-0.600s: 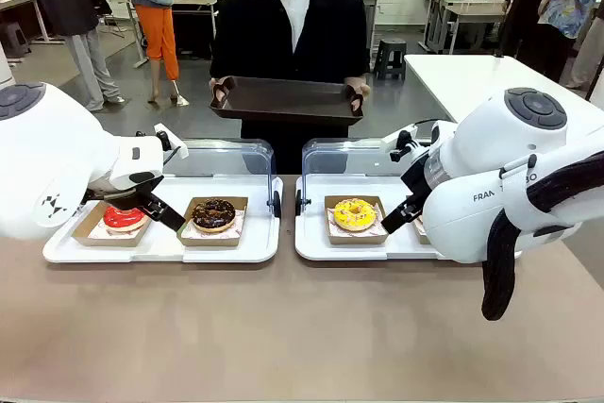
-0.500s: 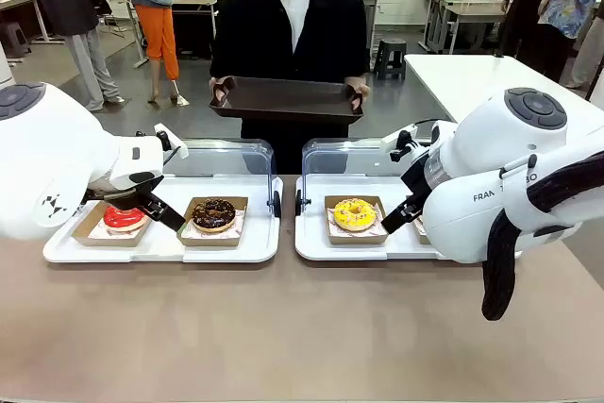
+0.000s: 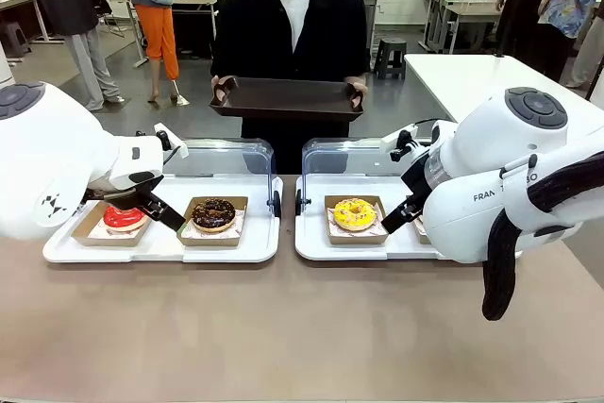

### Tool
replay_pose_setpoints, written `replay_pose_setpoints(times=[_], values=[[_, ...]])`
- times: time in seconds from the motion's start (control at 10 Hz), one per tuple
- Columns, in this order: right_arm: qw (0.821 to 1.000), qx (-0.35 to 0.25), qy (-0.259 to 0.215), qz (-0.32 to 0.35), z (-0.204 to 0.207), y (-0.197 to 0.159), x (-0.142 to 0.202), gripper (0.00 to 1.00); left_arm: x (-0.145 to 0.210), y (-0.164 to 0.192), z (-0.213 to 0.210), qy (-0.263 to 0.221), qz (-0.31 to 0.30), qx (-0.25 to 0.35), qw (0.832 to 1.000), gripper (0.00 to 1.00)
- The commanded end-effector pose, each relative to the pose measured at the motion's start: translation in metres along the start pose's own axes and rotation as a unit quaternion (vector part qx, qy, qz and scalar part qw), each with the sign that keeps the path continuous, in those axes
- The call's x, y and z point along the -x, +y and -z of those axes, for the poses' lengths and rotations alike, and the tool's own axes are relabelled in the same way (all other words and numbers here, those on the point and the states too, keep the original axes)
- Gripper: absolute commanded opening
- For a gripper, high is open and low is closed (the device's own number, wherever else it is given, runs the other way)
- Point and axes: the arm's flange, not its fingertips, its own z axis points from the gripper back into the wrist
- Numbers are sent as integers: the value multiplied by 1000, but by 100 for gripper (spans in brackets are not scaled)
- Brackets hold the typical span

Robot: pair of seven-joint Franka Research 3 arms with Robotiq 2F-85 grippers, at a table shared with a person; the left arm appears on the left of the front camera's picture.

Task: Provide the desired donut to the person.
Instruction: Pick up and lift the Paper togo box containing the Donut pointed at by the person.

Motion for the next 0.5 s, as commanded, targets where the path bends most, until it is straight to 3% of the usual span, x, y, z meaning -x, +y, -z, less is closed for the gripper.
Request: replay_pose_setpoints(times=[0.0,0.4], values=[[1000,0,0,0,0,0,0,100,0,0,0,0,0,0,1000,100],[1000,0,0,0,0,0,0,100,0,0,0,0,0,0,1000,100]])
